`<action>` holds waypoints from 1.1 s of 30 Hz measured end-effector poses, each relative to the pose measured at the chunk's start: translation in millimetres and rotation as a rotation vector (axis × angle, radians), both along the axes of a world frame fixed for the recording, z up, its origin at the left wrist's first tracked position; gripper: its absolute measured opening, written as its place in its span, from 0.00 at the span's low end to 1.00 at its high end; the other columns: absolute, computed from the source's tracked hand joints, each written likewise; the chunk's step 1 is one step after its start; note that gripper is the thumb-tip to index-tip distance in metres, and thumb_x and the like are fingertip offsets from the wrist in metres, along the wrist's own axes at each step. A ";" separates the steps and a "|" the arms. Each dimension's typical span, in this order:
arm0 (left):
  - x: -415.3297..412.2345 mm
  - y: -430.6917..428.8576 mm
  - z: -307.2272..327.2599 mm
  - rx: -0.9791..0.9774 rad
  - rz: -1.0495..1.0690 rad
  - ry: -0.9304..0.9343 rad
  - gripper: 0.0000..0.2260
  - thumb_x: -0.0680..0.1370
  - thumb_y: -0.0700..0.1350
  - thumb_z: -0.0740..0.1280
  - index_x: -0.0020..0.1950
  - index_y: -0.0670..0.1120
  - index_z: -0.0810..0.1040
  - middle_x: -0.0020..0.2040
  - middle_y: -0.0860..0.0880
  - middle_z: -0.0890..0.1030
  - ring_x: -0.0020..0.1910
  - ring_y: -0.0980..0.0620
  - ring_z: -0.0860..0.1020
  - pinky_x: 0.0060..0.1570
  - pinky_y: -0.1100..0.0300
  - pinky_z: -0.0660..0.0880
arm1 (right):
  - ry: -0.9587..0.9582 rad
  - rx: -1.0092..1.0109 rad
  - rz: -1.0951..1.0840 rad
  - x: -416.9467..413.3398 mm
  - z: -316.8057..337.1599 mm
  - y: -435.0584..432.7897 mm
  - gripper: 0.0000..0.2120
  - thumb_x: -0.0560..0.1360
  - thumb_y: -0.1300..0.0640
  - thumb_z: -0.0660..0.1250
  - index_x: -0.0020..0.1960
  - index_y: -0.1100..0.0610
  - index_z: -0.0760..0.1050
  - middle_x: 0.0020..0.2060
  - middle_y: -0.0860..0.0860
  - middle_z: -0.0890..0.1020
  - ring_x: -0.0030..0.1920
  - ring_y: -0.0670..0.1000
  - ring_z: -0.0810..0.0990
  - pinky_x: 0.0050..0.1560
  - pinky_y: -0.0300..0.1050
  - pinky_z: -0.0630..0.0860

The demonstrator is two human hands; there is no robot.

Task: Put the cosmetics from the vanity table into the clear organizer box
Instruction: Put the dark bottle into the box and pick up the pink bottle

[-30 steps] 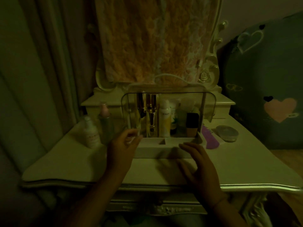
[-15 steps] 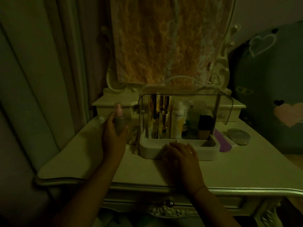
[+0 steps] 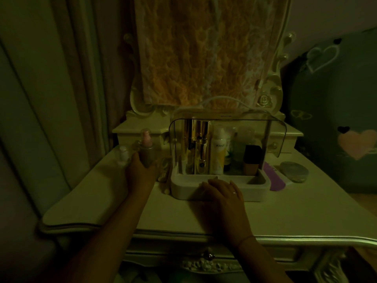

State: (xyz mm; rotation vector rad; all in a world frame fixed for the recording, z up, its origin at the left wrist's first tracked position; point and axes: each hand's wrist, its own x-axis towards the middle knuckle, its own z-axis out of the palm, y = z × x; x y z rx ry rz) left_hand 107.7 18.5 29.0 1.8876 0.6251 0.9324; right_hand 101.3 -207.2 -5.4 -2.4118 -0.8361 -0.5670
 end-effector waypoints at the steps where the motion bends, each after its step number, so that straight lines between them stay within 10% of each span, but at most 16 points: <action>1: -1.2 0.3 -1.9 0.000 -0.010 0.013 0.20 0.71 0.43 0.71 0.61 0.40 0.73 0.57 0.39 0.79 0.54 0.41 0.77 0.47 0.54 0.71 | 0.000 0.002 0.003 -0.2 0.0 -0.2 0.21 0.70 0.57 0.69 0.63 0.51 0.72 0.62 0.52 0.76 0.65 0.55 0.71 0.70 0.52 0.51; 19: -36.4 3.9 -24.4 -0.027 -0.183 0.109 0.21 0.71 0.40 0.70 0.63 0.44 0.70 0.56 0.44 0.78 0.46 0.50 0.75 0.36 0.61 0.70 | 0.011 -0.018 0.001 0.6 -0.6 -1.4 0.22 0.71 0.56 0.69 0.64 0.50 0.71 0.63 0.52 0.75 0.66 0.55 0.70 0.70 0.51 0.50; 26: -46.0 10.8 -34.9 -0.147 -0.220 0.067 0.27 0.70 0.38 0.71 0.67 0.43 0.66 0.44 0.51 0.76 0.44 0.52 0.77 0.41 0.59 0.73 | 0.013 0.007 0.014 -0.9 1.1 -1.4 0.22 0.70 0.57 0.69 0.64 0.51 0.71 0.62 0.53 0.75 0.66 0.56 0.70 0.70 0.52 0.51; 33: -36.5 5.3 -25.9 -0.161 -0.322 0.015 0.28 0.69 0.39 0.72 0.67 0.43 0.67 0.62 0.44 0.76 0.59 0.46 0.75 0.58 0.47 0.73 | 0.019 -0.018 0.013 -0.7 1.4 -1.7 0.22 0.72 0.55 0.67 0.65 0.50 0.70 0.64 0.51 0.73 0.67 0.53 0.68 0.73 0.52 0.51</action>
